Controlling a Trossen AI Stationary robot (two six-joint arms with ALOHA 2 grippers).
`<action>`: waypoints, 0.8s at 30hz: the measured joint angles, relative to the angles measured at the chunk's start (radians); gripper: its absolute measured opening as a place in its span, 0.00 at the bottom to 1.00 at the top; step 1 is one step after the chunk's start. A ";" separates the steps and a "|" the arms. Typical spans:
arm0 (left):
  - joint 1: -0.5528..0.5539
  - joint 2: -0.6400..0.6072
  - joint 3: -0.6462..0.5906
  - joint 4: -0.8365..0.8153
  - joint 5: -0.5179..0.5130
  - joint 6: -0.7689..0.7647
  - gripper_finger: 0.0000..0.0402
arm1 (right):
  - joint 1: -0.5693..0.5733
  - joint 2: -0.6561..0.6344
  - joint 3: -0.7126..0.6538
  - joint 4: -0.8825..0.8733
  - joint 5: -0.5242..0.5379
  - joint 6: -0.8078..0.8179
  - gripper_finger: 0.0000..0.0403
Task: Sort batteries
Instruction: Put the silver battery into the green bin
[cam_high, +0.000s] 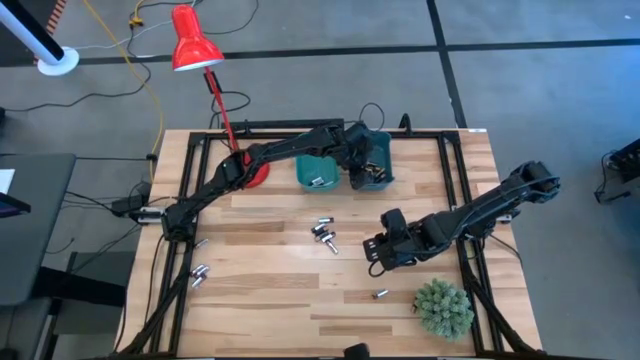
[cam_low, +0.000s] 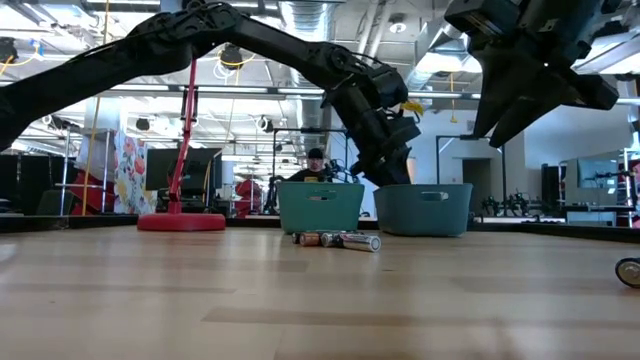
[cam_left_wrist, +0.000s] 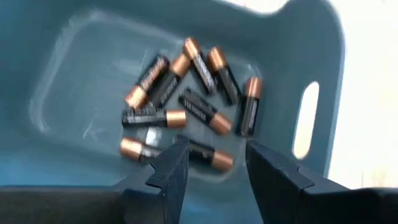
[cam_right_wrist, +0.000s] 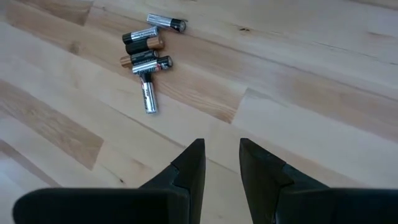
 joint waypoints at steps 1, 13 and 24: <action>0.000 -0.004 0.000 -0.017 -0.002 -0.004 0.39 | 0.002 0.000 0.000 -0.001 0.000 -0.007 0.29; -0.014 -0.252 0.000 -0.269 -0.042 -0.070 0.36 | 0.045 0.000 0.000 -0.008 0.000 -0.041 0.29; -0.106 -0.536 -0.214 -0.483 -0.217 -0.140 0.36 | 0.050 0.000 0.000 -0.004 0.000 -0.121 0.29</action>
